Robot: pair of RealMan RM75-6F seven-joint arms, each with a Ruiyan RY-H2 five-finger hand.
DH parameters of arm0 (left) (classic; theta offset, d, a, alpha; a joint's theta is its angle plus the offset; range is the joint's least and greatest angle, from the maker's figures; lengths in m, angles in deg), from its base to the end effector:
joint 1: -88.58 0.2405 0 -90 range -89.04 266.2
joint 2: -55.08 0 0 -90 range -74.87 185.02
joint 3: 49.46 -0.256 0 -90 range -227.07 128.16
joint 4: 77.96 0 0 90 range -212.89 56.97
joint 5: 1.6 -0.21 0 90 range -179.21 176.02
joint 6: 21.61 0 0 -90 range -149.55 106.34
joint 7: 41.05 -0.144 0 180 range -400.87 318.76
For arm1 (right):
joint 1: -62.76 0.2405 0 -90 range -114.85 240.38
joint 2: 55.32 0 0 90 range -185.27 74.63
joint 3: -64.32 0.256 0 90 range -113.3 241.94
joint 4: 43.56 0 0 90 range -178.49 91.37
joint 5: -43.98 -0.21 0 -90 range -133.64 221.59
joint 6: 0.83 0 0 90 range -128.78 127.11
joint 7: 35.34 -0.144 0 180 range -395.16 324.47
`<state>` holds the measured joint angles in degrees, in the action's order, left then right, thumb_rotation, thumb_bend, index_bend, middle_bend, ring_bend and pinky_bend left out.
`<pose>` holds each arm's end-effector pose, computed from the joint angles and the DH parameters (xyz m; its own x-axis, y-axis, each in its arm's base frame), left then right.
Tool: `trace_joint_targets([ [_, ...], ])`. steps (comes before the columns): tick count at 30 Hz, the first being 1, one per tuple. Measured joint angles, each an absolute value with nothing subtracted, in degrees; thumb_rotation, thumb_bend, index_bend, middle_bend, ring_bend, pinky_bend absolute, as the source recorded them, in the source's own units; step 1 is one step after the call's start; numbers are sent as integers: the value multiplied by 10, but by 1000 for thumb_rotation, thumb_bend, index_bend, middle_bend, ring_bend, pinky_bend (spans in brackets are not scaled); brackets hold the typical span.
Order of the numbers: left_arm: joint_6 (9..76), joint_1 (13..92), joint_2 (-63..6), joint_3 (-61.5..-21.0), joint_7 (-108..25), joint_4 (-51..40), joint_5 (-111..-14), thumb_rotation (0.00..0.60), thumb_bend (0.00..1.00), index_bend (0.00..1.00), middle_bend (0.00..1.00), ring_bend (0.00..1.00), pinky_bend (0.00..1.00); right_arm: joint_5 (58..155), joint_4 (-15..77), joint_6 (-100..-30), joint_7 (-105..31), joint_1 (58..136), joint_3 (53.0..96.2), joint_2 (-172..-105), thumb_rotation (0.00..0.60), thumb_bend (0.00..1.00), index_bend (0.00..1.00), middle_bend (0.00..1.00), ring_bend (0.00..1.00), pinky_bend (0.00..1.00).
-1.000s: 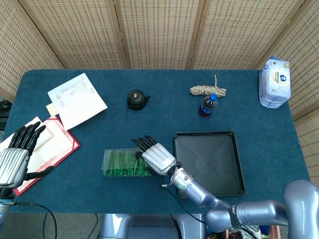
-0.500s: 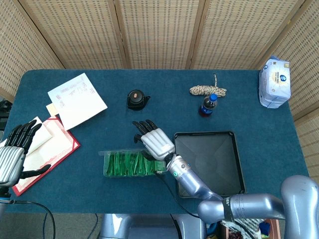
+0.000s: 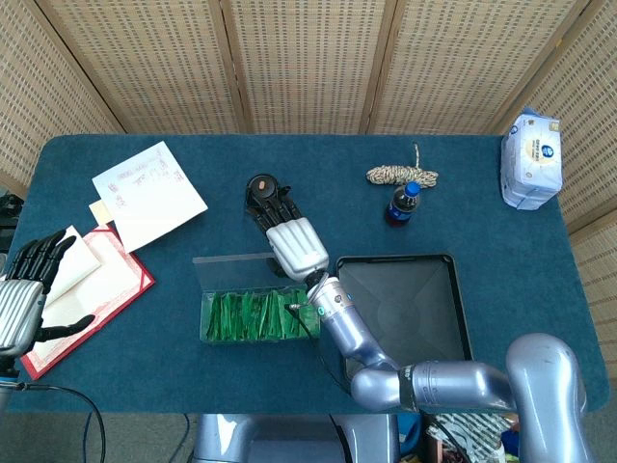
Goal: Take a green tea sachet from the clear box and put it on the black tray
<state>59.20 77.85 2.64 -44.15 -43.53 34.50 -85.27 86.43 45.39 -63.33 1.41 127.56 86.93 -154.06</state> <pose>-0.2355 0.2087 0.1868 0.2976 0.0224 0.9544 0.9499 -0.1074 -0.2937 0.0323 -0.3663 -0.0314 0.3320 -0.1535 0.9307 -0.8591 -0.4567 0.2312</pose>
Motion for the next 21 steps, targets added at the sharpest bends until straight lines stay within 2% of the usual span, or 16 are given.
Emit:
trace_joint_targets([
  [9, 591, 777, 24, -441, -440, 346, -848, 600, 67, 0, 0, 0, 0, 858, 424, -620, 14, 1284, 862, -1556, 600, 488, 105, 0, 0, 51],
  [12, 589, 776, 23, -440, -441, 345, -847, 600, 67, 0, 0, 0, 0, 865, 430, -620, 11, 1283, 860, -1552, 600, 436, 118, 0, 0, 51],
  [16, 583, 773, 23, -440, -441, 345, -845, 600, 67, 0, 0, 0, 0, 896, 448, -620, 1, 1277, 853, -1537, 600, 335, 269, 18, 0, 60],
  [21, 579, 771, 22, -444, -446, 348, -849, 600, 68, 0, 0, 0, 0, 1023, 467, -628, -39, 1260, 819, -1508, 600, 322, 355, 66, 0, 69],
])
